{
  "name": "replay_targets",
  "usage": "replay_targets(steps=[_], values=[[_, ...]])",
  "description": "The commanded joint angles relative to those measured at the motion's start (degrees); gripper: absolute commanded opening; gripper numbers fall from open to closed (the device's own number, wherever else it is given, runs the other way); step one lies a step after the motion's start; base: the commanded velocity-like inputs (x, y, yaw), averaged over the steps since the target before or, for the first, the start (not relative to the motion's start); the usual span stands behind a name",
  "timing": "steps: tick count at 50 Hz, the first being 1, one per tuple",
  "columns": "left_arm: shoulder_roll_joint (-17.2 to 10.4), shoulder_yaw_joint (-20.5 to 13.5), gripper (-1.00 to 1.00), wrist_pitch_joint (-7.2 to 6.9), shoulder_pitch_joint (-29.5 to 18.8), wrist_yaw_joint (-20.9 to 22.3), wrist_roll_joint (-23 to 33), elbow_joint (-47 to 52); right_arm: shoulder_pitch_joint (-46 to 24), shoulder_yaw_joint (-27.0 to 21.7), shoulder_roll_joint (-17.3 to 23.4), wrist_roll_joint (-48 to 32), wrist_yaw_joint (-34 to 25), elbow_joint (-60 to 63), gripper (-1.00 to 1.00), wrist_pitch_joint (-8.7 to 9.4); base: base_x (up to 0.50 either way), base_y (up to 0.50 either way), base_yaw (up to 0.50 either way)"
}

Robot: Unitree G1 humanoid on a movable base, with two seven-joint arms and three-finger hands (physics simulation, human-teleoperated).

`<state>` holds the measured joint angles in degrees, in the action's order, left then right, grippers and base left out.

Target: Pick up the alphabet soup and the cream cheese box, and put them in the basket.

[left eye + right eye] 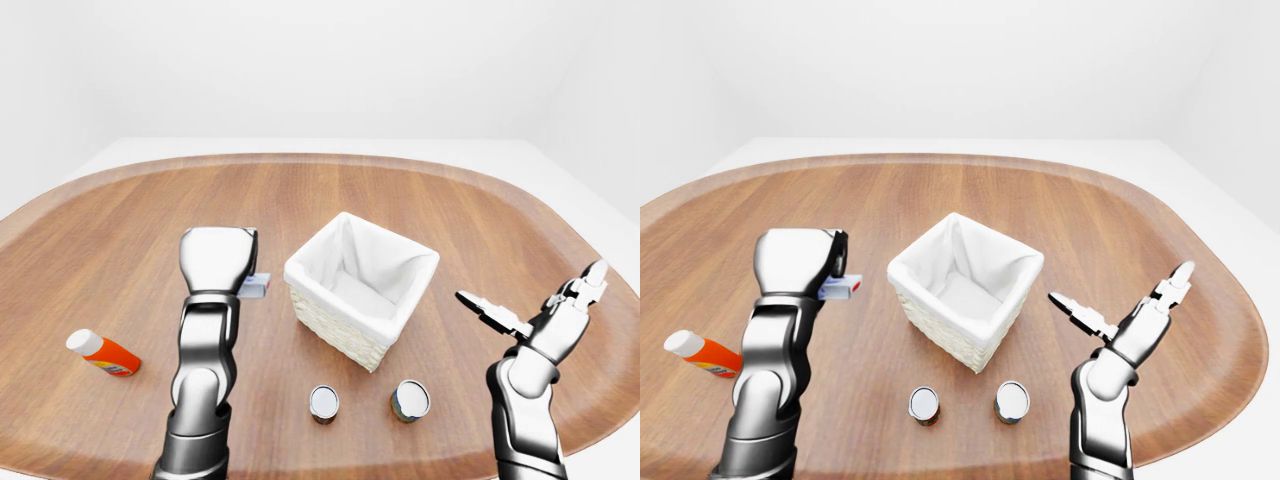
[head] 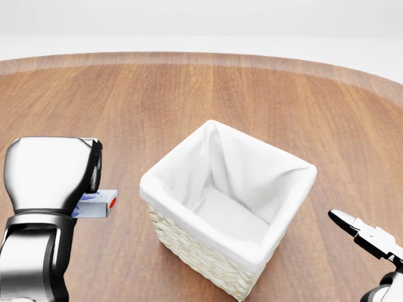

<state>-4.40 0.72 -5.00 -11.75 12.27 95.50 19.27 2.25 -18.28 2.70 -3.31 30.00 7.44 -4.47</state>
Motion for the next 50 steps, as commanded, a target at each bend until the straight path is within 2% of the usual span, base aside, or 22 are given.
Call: replay_targets(steps=[1,4,7,13,16,24,37,39,42,50], values=[[1.08,0.44,-1.0,0.0,-9.48,9.7,0.79,2.24,-0.16,-0.06,0.09,0.04,0.0,-0.59,1.0,-0.3,0.0,0.0,0.0],[1.71,1.3,-1.0,0.0,-12.02,12.08,1.99,1.98,0.03,-0.04,-0.01,0.1,0.0,0.42,1.0,0.54,0.0,0.0,0.0],[2.14,1.9,-1.0,0.0,-14.79,14.76,2.44,1.42,-0.3,-0.07,0.14,0.12,0.0,-0.85,1.0,-0.41,0.0,0.0,0.0],[3.11,2.41,-1.0,0.0,-19.54,19.82,3.56,1.18,0.21,-0.02,-0.05,0.14,0.0,0.66,1.0,0.39,0.0,0.0,0.0],[3.68,3.14,-1.0,0.0,-22.37,21.72,4.09,0.14,0.05,-0.1,0.0,0.14,0.0,-0.37,1.0,-0.53,0.0,0.0,0.0],[6.19,4.7,-1.0,0.0,-25.84,23.58,6.05,-2.41,0.22,-0.1,-0.08,0.26,0.0,0.38,1.0,0.09,0.0,0.0,0.0],[10.58,7.63,-1.0,0.0,-27.11,18.65,7.43,-11.16,0.32,-0.32,-0.16,0.61,0.0,0.72,1.0,0.17,0.0,0.0,0.0],[11.23,8.51,-1.0,0.0,-27.4,15.75,8.95,-11.8,0.35,-0.33,-0.16,0.55,0.0,0.78,1.0,0.1,0.0,0.0,0.0],[12.92,8.84,-1.0,0.0,-28.34,14.18,8.84,-14.4,0.24,-0.46,-0.12,0.65,0.0,0.61,1.0,0.18,0.0,0.0,0.0],[13.95,9.13,-1.0,0.0,-30.22,10.64,8.3,-22.77,0.07,-0.33,-0.03,0.8,0.0,0.55,1.0,0.63,0.0,0.0,0.0]])
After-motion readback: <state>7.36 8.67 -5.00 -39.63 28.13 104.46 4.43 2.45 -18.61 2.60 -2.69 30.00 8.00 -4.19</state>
